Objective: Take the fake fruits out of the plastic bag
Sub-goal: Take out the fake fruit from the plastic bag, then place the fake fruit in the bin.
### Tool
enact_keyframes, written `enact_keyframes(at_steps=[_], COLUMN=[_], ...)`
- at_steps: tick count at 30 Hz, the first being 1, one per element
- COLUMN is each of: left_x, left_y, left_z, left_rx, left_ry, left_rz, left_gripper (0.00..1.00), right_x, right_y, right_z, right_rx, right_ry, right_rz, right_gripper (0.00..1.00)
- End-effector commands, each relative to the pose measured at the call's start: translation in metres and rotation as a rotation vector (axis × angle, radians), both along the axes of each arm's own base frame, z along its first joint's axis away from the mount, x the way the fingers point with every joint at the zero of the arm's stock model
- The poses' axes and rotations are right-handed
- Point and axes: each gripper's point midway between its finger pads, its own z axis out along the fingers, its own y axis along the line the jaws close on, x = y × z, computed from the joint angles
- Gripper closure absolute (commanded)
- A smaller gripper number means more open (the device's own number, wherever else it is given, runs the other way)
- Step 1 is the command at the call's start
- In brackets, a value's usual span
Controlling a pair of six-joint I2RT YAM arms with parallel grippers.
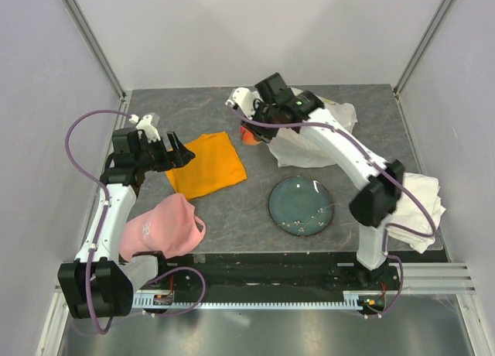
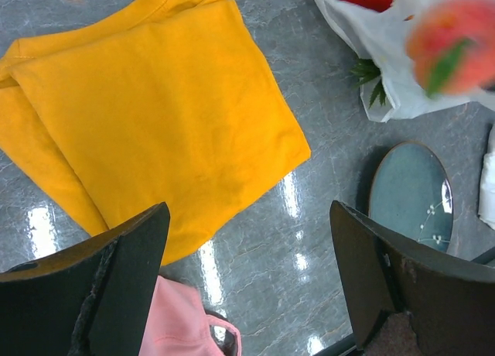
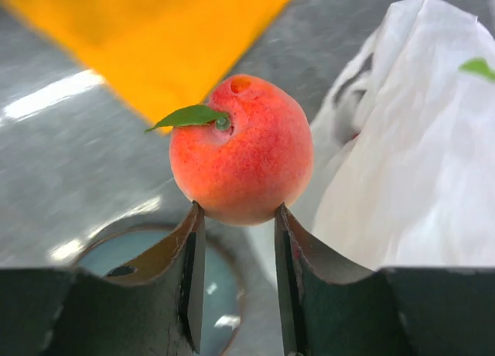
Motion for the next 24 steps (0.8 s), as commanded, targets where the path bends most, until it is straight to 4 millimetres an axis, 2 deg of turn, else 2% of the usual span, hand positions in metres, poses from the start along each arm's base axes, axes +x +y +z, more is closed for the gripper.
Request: enact_keyframes(at_steps=[1, 2, 3, 4, 5, 6, 7, 8, 9, 11, 16, 20, 24], left_x=[0.001, 0.001, 0.001, 0.001, 0.0, 0.0, 0.0, 0.0, 0.0, 0.0, 0.0, -0.002, -0.005], left_y=[-0.005, -0.006, -0.006, -0.007, -0.007, -0.008, -0.008, -0.009, -0.009, -0.011, -0.012, -0.014, -0.015], left_z=[0.006, 0.006, 0.006, 0.006, 0.006, 0.005, 0.004, 0.004, 0.004, 0.004, 0.004, -0.001, -0.015], left_rx=[-0.045, -0.048, -0.049, -0.051, -0.053, -0.055, -0.057, -0.06, -0.063, -0.069, -0.068, -0.062, -0.049], left_ry=[-0.018, -0.016, -0.016, -0.018, -0.019, -0.017, -0.02, -0.022, -0.021, -0.017, -0.015, -0.004, 0.017], left_rz=[-0.008, -0.009, -0.011, -0.015, -0.017, -0.018, -0.022, -0.026, -0.025, -0.032, -0.052, -0.078, -0.1], left_gripper=[0.09, 0.09, 0.09, 0.09, 0.09, 0.09, 0.09, 0.09, 0.09, 0.09, 0.09, 0.09, 0.09], right_x=[-0.1, -0.112, -0.131, -0.147, -0.157, -0.171, -0.18, -0.185, -0.187, -0.187, -0.167, -0.153, -0.156], right_y=[-0.014, -0.022, -0.035, -0.045, -0.052, -0.061, -0.066, -0.067, -0.07, -0.071, -0.065, -0.07, -0.078], right_z=[0.031, 0.028, 0.001, 0.011, 0.006, -0.015, -0.014, -0.021, -0.037, -0.046, -0.079, -0.1, -0.125], right_rx=[0.179, 0.179, 0.139, 0.166, 0.165, 0.144, 0.159, 0.162, 0.156, 0.162, 0.167, 0.207, 0.172], right_ry=[0.184, 0.198, 0.264, 0.25, 0.266, 0.318, 0.316, 0.335, 0.351, 0.35, 0.33, 0.37, 0.396], right_rz=[0.119, 0.124, 0.121, 0.137, 0.139, 0.131, 0.13, 0.124, 0.11, 0.101, 0.114, 0.072, 0.097], right_gripper=[0.76, 0.76, 0.76, 0.75, 0.75, 0.75, 0.74, 0.74, 0.74, 0.74, 0.74, 0.73, 0.69])
